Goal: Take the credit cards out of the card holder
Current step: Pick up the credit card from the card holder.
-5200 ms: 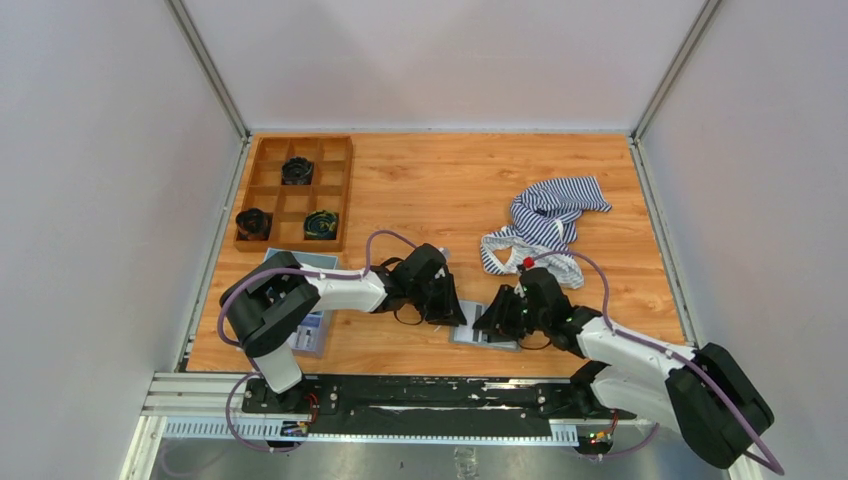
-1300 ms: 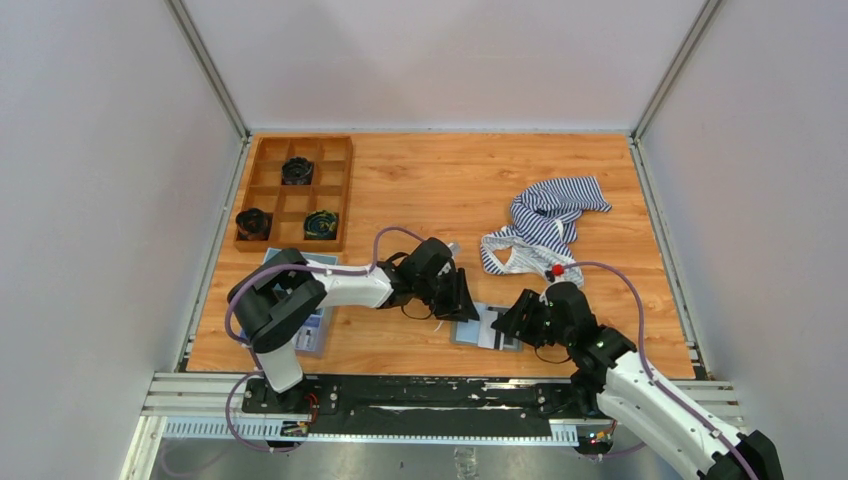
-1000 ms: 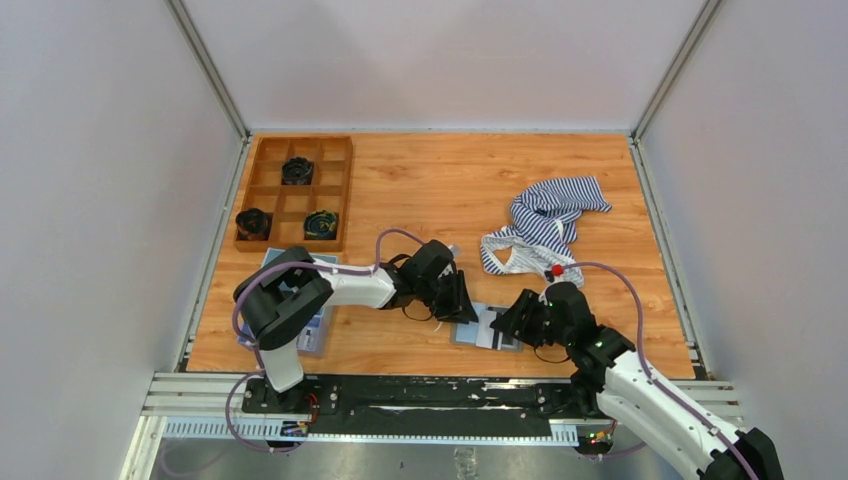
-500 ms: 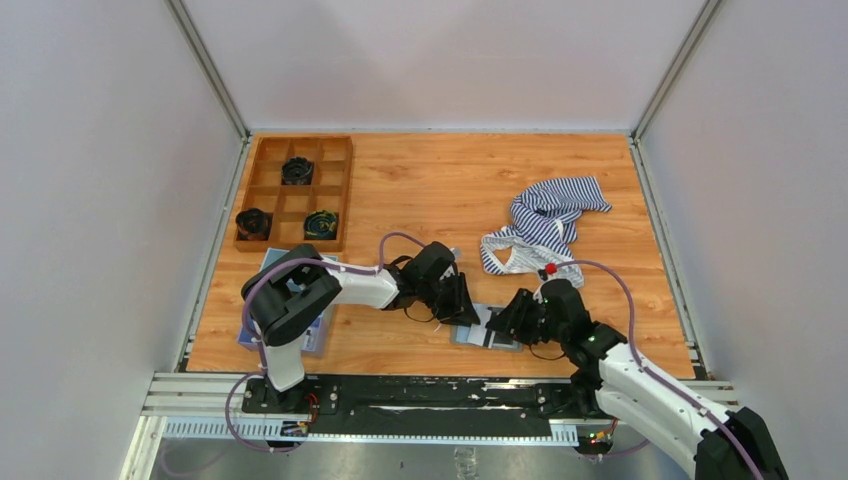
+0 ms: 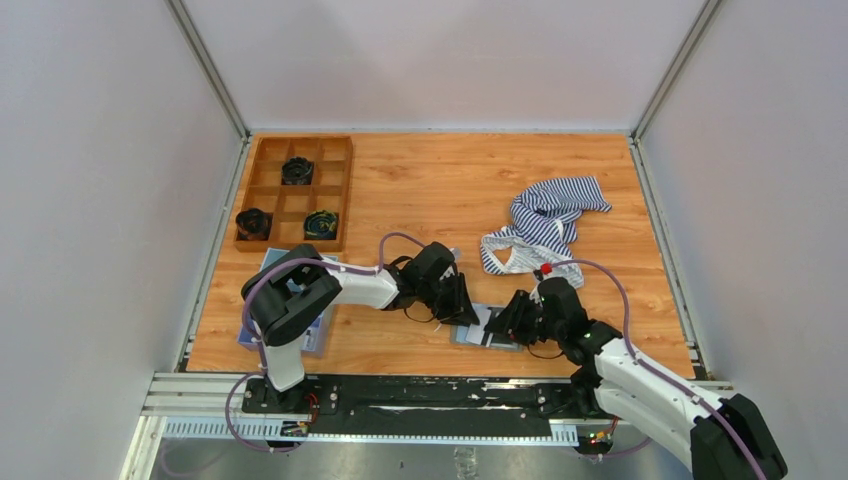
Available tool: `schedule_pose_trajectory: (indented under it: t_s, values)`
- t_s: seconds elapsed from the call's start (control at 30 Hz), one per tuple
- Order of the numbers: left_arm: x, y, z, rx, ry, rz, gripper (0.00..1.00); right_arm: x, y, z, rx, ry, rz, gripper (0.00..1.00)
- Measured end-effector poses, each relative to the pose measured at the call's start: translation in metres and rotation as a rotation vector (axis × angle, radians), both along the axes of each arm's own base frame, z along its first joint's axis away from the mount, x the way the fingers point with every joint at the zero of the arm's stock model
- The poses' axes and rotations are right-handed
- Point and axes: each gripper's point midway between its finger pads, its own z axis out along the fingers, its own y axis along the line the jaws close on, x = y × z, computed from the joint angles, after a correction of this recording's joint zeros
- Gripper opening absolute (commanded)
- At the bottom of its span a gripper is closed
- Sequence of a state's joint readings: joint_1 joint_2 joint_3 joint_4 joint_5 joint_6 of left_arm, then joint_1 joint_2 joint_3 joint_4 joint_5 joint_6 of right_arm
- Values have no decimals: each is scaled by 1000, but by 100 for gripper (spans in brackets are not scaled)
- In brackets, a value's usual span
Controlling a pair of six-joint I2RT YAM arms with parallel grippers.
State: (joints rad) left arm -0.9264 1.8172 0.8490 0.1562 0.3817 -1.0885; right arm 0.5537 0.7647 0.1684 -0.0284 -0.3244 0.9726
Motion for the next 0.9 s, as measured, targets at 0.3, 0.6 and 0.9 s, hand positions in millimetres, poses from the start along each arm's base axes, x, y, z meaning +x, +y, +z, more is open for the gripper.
schedule_pose_trajectory:
  t_s: [0.3, 0.6, 0.9]
  values:
    - [0, 0, -1, -2, -2, 0, 31, -3, -3, -1, -8, 10, -1, 10]
    - [0, 0, 1, -4, -6, -3, 31, -4, -3, 3, -1, -4, -1, 0]
    - [-2, 7, 16, -7, -54, -9, 41, -10, -10, 9, -8, -40, 3, 0]
